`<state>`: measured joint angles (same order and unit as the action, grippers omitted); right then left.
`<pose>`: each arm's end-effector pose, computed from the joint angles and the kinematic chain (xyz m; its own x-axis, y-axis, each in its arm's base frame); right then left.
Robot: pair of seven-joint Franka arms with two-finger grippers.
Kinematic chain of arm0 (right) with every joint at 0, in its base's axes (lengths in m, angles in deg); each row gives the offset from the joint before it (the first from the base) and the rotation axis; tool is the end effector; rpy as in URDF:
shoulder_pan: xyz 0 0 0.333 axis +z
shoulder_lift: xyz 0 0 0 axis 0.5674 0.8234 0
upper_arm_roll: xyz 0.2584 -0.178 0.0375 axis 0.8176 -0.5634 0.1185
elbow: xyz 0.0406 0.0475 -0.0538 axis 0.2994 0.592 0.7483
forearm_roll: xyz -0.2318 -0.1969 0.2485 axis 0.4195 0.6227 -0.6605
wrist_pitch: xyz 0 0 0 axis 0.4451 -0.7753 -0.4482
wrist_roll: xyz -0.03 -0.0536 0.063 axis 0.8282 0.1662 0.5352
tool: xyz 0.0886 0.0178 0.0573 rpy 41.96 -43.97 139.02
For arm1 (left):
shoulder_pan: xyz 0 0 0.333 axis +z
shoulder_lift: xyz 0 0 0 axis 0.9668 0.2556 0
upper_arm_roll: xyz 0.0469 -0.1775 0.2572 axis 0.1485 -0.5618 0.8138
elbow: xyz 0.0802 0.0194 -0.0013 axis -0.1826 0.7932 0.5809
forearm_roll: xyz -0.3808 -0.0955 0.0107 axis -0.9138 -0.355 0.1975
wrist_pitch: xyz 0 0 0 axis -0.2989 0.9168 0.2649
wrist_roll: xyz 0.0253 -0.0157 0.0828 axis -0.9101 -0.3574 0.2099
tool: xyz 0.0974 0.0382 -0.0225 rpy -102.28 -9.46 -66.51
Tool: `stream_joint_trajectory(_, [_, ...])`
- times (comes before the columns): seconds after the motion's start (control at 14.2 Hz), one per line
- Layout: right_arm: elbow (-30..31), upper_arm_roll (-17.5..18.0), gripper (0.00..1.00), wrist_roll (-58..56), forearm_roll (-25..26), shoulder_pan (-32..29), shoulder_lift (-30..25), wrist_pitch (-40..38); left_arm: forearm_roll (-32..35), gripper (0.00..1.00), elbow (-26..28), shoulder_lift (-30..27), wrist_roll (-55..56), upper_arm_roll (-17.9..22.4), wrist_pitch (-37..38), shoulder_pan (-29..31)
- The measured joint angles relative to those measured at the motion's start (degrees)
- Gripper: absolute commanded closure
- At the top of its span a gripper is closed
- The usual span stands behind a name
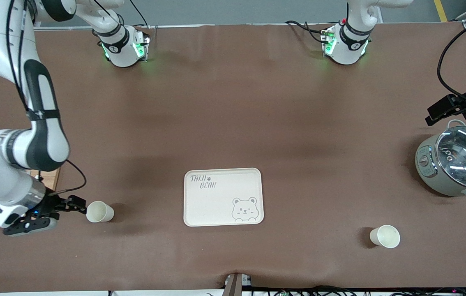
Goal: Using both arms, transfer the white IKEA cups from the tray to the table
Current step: 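Open the right gripper to release the cup and lift away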
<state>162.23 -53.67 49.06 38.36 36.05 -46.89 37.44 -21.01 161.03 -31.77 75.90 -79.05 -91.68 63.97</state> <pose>0.7413 -0.0207 0.3701 0.9687 0.1787 0.1721 0.1923 -0.9791 -0.0657 0.5766 -0.0221 0.6388 0.9848 0.1647 0.0560 0.1646 -0.9863 0.0062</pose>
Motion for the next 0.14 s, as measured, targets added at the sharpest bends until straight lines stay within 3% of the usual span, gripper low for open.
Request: stream_joint_trajectory(0.14, [-2.3, -0.3, 0.0, 0.3, 0.0, -0.5, -2.4, -6.1, 0.0, 0.0, -0.1, 0.1, 0.0, 0.1, 0.0, 0.0])
